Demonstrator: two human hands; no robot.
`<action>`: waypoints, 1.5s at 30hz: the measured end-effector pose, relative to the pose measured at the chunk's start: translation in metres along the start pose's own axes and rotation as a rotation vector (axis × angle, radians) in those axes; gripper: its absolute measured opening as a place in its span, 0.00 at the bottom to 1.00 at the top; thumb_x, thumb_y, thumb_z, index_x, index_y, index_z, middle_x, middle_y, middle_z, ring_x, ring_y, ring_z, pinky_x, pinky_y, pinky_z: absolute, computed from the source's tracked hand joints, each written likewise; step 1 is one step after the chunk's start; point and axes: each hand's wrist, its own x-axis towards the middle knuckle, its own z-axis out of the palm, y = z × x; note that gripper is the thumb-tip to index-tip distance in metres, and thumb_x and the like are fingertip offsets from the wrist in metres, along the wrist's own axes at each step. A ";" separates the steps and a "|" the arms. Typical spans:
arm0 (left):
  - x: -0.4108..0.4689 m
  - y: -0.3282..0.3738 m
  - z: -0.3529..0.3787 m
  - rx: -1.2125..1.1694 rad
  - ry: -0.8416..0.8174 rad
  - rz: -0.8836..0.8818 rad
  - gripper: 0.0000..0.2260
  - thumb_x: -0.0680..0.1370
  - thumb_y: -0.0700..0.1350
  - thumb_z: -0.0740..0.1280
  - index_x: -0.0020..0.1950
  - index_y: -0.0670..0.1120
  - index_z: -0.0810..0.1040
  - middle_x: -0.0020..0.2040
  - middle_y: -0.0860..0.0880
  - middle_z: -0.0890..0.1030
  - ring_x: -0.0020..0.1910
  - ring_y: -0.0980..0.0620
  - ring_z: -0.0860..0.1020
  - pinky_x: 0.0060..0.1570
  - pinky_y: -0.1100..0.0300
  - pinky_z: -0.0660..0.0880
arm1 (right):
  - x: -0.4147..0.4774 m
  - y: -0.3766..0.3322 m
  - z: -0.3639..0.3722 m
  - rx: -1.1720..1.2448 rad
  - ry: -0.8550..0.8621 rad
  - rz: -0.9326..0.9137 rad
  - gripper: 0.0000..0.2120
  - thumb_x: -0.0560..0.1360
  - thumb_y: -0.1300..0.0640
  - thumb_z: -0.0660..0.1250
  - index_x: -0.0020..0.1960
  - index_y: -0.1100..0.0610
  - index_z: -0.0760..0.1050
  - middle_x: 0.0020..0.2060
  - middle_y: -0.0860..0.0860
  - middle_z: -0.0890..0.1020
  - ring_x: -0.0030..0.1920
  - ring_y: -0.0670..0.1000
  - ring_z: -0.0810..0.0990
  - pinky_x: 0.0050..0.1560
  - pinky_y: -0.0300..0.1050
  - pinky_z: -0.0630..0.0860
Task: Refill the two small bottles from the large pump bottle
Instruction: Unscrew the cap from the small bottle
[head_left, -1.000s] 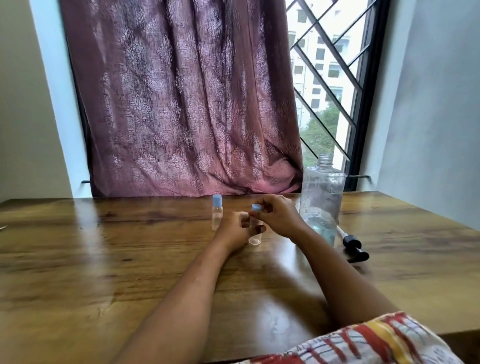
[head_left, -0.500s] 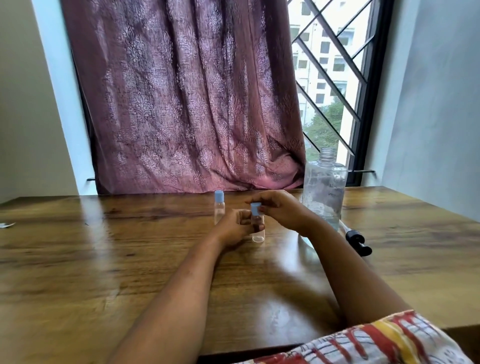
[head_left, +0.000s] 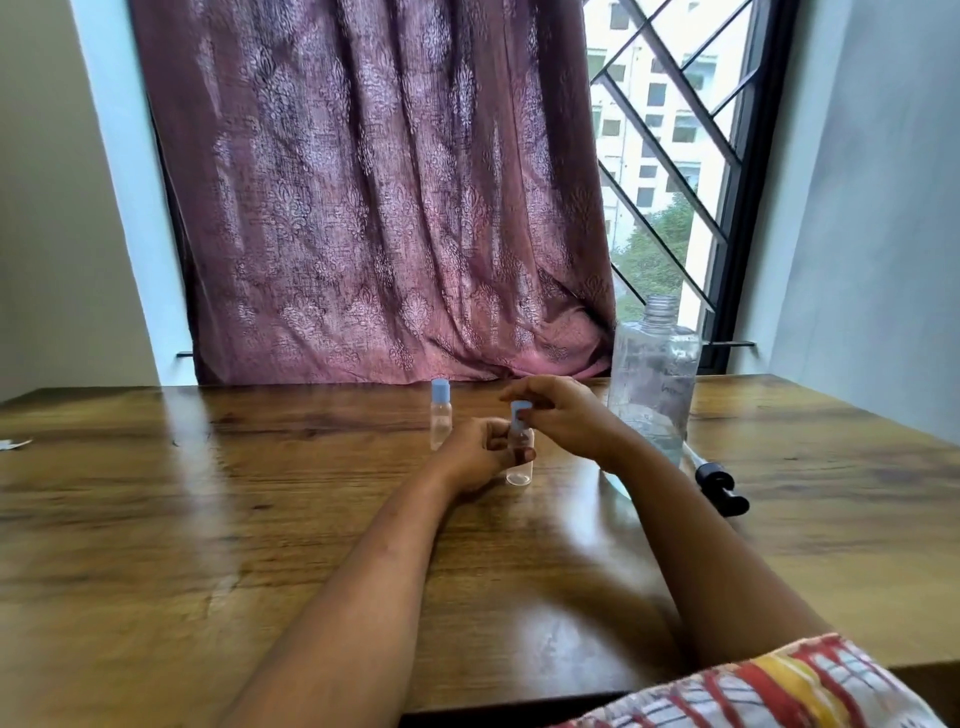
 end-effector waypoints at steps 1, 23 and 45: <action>0.000 0.001 0.000 0.008 -0.003 0.000 0.05 0.73 0.39 0.71 0.45 0.48 0.79 0.43 0.52 0.81 0.45 0.61 0.79 0.53 0.65 0.74 | -0.001 0.000 -0.001 0.090 -0.035 0.016 0.15 0.71 0.66 0.66 0.55 0.53 0.79 0.47 0.48 0.81 0.51 0.48 0.79 0.55 0.44 0.75; 0.001 0.001 0.000 0.041 0.027 0.017 0.10 0.73 0.36 0.70 0.53 0.42 0.77 0.45 0.51 0.81 0.46 0.58 0.79 0.49 0.70 0.74 | 0.001 0.007 0.006 -0.273 0.116 -0.110 0.11 0.71 0.53 0.72 0.50 0.58 0.79 0.42 0.49 0.76 0.44 0.48 0.72 0.45 0.38 0.65; -0.001 -0.002 -0.013 0.171 0.180 -0.051 0.21 0.72 0.42 0.73 0.63 0.44 0.72 0.53 0.45 0.83 0.51 0.53 0.80 0.56 0.59 0.74 | 0.006 0.027 0.011 -0.031 0.297 0.160 0.10 0.67 0.56 0.75 0.40 0.58 0.75 0.45 0.55 0.78 0.45 0.53 0.77 0.45 0.45 0.74</action>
